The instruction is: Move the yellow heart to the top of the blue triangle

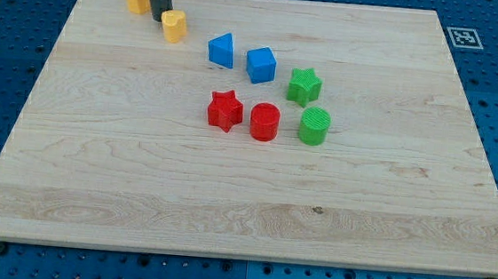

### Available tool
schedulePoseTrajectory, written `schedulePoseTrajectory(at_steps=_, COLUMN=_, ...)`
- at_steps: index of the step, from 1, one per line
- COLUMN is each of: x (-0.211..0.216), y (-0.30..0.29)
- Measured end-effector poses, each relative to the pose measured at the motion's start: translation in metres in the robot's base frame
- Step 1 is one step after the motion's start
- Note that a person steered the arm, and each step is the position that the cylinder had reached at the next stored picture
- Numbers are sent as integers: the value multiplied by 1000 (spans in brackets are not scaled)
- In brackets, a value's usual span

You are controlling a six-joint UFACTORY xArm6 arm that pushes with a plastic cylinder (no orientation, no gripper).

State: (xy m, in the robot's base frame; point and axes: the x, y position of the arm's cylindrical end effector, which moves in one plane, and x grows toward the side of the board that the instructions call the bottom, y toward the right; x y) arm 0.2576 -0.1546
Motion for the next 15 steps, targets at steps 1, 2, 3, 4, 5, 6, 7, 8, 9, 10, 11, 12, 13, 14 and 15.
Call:
schedulePoseTrajectory(at_steps=1, x=4, y=-30)
schedulePoseTrajectory(at_steps=2, x=37, y=-34)
schedulePoseTrajectory(at_steps=3, x=40, y=15)
schedulePoseTrajectory(at_steps=4, x=40, y=56)
schedulePoseTrajectory(at_steps=5, x=40, y=88)
schedulePoseTrajectory(at_steps=6, x=40, y=85)
schedulePoseTrajectory(at_steps=7, x=47, y=62)
schedulePoseTrajectory(at_steps=8, x=44, y=39)
schedulePoseTrajectory(at_steps=9, x=14, y=39)
schedulePoseTrajectory(at_steps=10, x=10, y=40)
schedulePoseTrajectory(at_steps=11, x=4, y=40)
schedulePoseTrajectory(at_steps=12, x=-18, y=40)
schedulePoseTrajectory(at_steps=13, x=-21, y=40)
schedulePoseTrajectory(at_steps=14, x=-19, y=44)
schedulePoseTrajectory(at_steps=15, x=-18, y=59)
